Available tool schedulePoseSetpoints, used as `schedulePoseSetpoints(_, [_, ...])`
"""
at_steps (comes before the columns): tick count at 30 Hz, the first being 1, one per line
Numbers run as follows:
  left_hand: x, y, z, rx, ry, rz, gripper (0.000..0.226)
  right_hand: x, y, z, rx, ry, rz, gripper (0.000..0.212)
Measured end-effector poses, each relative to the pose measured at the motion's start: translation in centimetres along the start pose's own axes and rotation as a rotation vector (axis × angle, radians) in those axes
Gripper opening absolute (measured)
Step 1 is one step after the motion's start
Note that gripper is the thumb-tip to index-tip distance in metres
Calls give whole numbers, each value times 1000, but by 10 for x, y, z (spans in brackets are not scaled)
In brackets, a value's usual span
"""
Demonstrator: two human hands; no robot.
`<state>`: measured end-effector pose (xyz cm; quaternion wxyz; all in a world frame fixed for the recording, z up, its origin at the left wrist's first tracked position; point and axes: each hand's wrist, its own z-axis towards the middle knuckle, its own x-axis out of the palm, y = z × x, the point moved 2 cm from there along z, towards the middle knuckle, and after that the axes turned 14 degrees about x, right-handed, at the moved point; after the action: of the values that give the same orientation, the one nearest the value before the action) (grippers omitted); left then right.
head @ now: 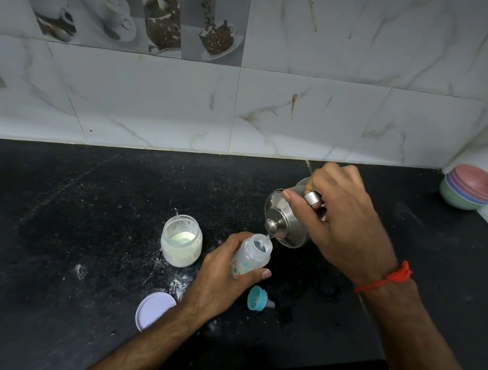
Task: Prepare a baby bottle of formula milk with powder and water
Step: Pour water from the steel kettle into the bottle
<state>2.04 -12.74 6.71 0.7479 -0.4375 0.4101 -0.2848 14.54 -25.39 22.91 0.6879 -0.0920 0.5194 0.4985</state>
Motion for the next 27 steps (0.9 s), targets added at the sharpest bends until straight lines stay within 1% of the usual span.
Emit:
schedulePoseSetpoints(11, [-1, 1, -2, 10, -8, 8, 54, -2, 4, 0, -40, -23, -12, 29])
schedulePoseSetpoints(27, [-1, 5, -3, 13, 6, 28, 56, -8, 9, 2, -98, -56, -16, 30])
